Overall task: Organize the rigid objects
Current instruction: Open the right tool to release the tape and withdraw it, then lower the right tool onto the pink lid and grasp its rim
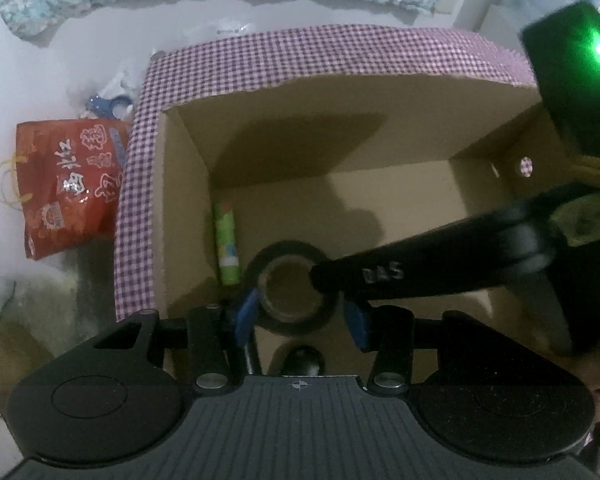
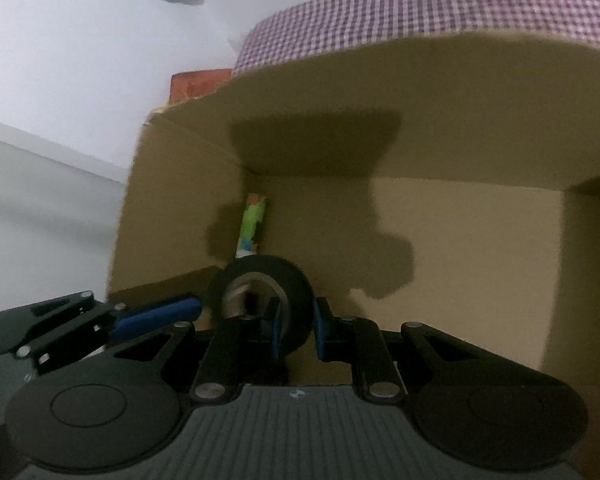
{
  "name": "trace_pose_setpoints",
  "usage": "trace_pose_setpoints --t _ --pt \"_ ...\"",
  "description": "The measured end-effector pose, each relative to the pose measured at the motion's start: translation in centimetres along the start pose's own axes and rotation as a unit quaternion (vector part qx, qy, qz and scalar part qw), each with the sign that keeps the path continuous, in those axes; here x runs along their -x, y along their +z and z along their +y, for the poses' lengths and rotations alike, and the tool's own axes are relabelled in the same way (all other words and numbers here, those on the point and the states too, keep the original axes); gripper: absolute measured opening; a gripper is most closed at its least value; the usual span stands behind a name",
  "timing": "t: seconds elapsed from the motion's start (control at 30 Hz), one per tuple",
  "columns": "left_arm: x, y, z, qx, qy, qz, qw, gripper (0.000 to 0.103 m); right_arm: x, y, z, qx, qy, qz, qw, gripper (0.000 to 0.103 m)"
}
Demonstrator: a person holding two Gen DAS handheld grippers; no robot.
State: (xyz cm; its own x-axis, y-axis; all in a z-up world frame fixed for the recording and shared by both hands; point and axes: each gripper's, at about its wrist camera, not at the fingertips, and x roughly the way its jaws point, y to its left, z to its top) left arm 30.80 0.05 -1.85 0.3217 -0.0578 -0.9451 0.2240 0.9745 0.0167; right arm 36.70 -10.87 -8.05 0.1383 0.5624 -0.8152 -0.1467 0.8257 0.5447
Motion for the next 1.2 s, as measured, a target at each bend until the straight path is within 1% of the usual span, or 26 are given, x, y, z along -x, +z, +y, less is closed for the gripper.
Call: trace_pose_setpoints --t 0.1,0.23,0.37,0.47,0.63,0.83,0.9,0.97,1.07,1.2 --pt "0.1 0.1 -0.3 -0.006 0.01 -0.002 0.9999 0.047 -0.2 0.2 0.0 -0.003 0.002 -0.002 1.0 0.017" --pt "0.8 0.1 -0.5 -0.004 0.008 -0.012 0.9999 0.048 0.5 0.0 0.1 -0.006 0.003 -0.011 1.0 0.017" --pt "2.5 -0.2 -0.7 0.0 0.004 -0.032 0.9995 0.049 3.2 -0.6 0.0 -0.009 0.018 -0.029 0.999 0.018" --pt "4.7 -0.8 -0.9 0.002 0.001 -0.058 0.9983 0.049 6.1 -1.9 0.4 -0.008 0.042 -0.053 0.998 0.018" --pt "9.0 -2.2 -1.2 0.01 -0.011 -0.107 0.9942 0.05 12.5 -5.7 1.6 0.01 0.074 -0.111 0.991 0.019" --pt "14.9 -5.1 -1.7 0.018 -0.028 -0.17 0.9849 0.052 19.4 -11.2 1.8 0.019 0.112 -0.18 0.977 0.019" --pt "16.6 -6.3 -1.8 0.025 -0.033 -0.186 0.9817 0.053 21.1 -13.4 1.6 0.019 0.117 -0.202 0.972 0.019" --pt "17.7 -7.6 -1.8 0.031 -0.038 -0.196 0.9794 0.053 22.0 -15.3 1.3 0.015 0.121 -0.217 0.968 0.019" --pt "18.7 -10.1 -2.1 0.037 -0.039 -0.203 0.9778 0.053 22.1 -17.8 0.8 0.006 0.122 -0.227 0.966 0.019" --pt "18.0 -13.8 -2.2 0.047 -0.038 -0.19 0.9799 0.053 20.6 -21.6 0.1 0.0 0.098 -0.219 0.971 0.019"
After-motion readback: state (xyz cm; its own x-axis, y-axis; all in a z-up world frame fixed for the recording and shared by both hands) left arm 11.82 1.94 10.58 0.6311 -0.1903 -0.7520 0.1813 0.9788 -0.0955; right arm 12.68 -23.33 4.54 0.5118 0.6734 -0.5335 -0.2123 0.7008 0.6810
